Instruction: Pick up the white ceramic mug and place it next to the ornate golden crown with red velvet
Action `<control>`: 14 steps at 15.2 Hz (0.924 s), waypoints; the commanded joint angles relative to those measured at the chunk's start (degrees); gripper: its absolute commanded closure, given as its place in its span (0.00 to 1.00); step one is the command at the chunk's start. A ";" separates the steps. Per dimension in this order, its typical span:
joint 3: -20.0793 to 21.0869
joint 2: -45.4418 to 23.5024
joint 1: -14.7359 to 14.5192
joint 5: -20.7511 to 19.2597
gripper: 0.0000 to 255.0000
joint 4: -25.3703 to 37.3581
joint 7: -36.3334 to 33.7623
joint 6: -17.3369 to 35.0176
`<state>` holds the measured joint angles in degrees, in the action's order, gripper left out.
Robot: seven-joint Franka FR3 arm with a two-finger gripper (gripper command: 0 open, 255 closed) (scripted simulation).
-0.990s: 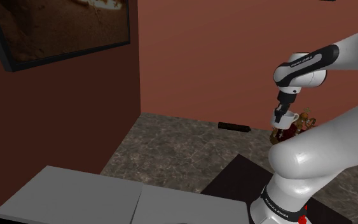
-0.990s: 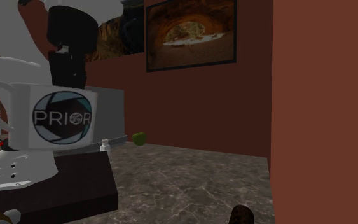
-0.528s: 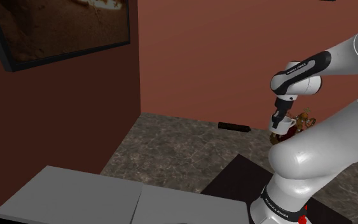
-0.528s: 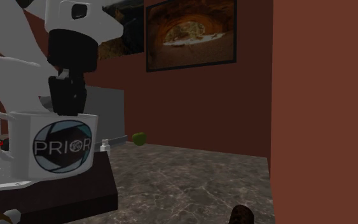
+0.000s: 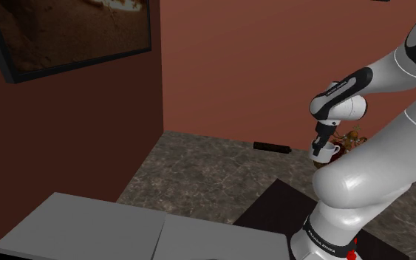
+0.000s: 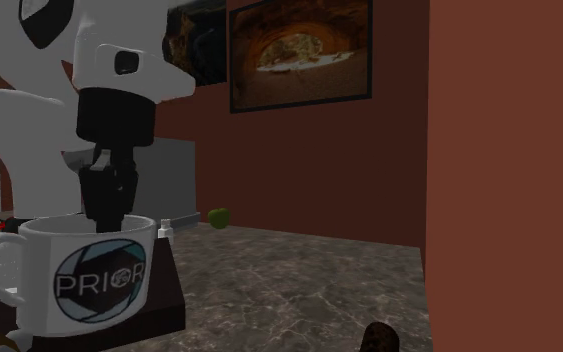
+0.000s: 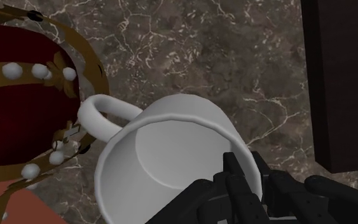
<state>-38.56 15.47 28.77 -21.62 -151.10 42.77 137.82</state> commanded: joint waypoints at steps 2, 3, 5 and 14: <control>-0.98 -2.69 -0.53 0.84 1.00 -0.82 0.63 3.43; -1.27 -3.59 -0.74 1.21 1.00 -1.04 0.88 4.50; -1.82 -5.47 -1.18 2.11 1.00 -1.46 1.48 6.66; -3.32 -15.26 -3.40 10.31 1.00 -2.69 6.93 16.50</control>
<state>-41.76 1.28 25.50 -12.48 -153.62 48.83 153.17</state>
